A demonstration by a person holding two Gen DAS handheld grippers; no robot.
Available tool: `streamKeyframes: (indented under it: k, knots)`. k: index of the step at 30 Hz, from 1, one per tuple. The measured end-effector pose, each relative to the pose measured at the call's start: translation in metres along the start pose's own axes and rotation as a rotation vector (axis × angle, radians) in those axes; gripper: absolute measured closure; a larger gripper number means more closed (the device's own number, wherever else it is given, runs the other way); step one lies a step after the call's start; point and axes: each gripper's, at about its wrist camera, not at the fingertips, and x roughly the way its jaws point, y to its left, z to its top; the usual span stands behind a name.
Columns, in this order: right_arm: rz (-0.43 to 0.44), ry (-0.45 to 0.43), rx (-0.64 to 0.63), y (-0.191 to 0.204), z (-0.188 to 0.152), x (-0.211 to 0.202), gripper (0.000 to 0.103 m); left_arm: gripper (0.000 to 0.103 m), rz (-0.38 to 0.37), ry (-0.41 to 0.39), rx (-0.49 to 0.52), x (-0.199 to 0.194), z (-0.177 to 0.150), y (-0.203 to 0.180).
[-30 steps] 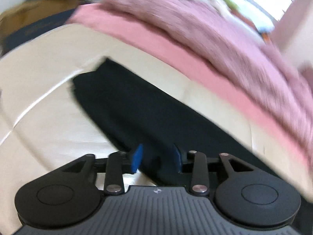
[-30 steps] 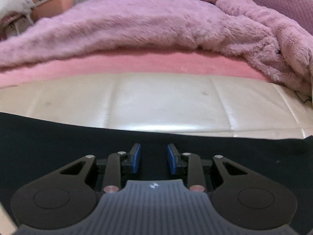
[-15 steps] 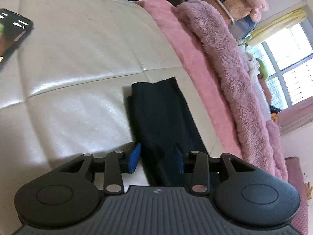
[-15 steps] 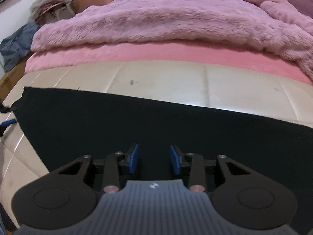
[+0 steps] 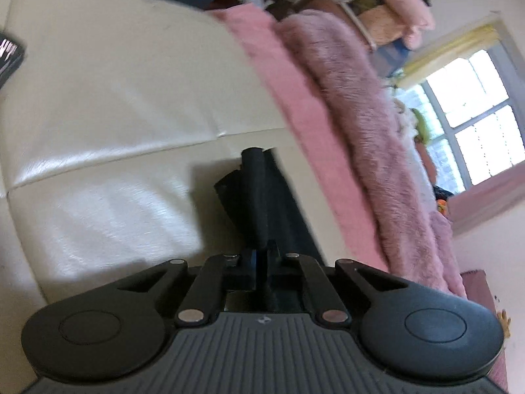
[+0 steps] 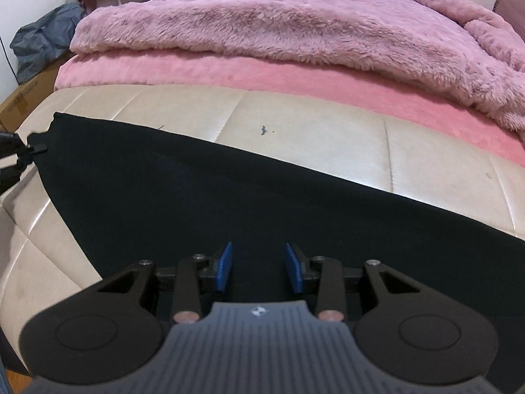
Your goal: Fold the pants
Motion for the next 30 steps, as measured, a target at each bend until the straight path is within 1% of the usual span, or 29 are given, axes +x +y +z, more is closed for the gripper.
streamKeyframes:
  k: [3,6,8,11,14,16,18,20,21,24,26,27,29,30]
  knots:
    - [-0.004,-0.002,0.004,-0.001,0.0,-0.002,0.071,0.098,-0.037,-0.028,0.109,-0.012,-0.002,-0.029]
    - [-0.001,-0.014,0.016,-0.004,-0.001,-0.007,0.071,0.098,-0.073,-0.055,0.263,-0.028,-0.013,-0.066]
    - [0.003,-0.024,0.024,-0.006,-0.002,-0.01,0.071,0.098,-0.079,-0.076,0.39,-0.037,-0.028,-0.095]
    - [0.015,-0.042,0.042,-0.011,-0.005,-0.016,0.071,0.098,-0.087,-0.095,0.598,-0.045,-0.057,-0.137]
    - [0.014,-0.055,0.061,-0.018,-0.01,-0.022,0.071,0.098,-0.103,-0.086,0.765,-0.049,-0.093,-0.169]
    - [0.01,-0.062,0.077,-0.024,-0.014,-0.026,0.071,0.098,-0.111,-0.069,0.885,-0.051,-0.125,-0.185]
    - [0.007,-0.069,0.096,-0.032,-0.02,-0.031,0.071,0.098,-0.117,-0.027,0.981,-0.047,-0.155,-0.196]
    - [0.002,-0.073,0.113,-0.039,-0.024,-0.035,0.071,0.098,-0.116,0.052,1.081,-0.041,-0.192,-0.199]
    - [0.001,-0.073,0.123,-0.043,-0.027,-0.037,0.071,0.098,-0.11,0.11,1.129,-0.035,-0.21,-0.199]
    - [0.003,-0.062,0.15,-0.052,-0.035,-0.039,0.07,0.098,-0.093,0.267,1.228,-0.019,-0.253,-0.192]
    - [0.01,-0.055,0.164,-0.055,-0.042,-0.04,0.07,0.097,-0.084,0.35,1.249,-0.01,-0.266,-0.185]
    - [0.013,-0.053,0.169,-0.057,-0.045,-0.04,0.07,0.094,-0.087,0.392,1.24,-0.007,-0.269,-0.183]
    - [0.021,-0.051,0.175,-0.058,-0.05,-0.041,0.07,0.089,-0.101,0.43,1.221,-0.004,-0.264,-0.181]
    - [0.027,-0.048,0.18,-0.059,-0.054,-0.041,0.07,0.083,-0.123,0.456,1.203,-0.003,-0.261,-0.181]
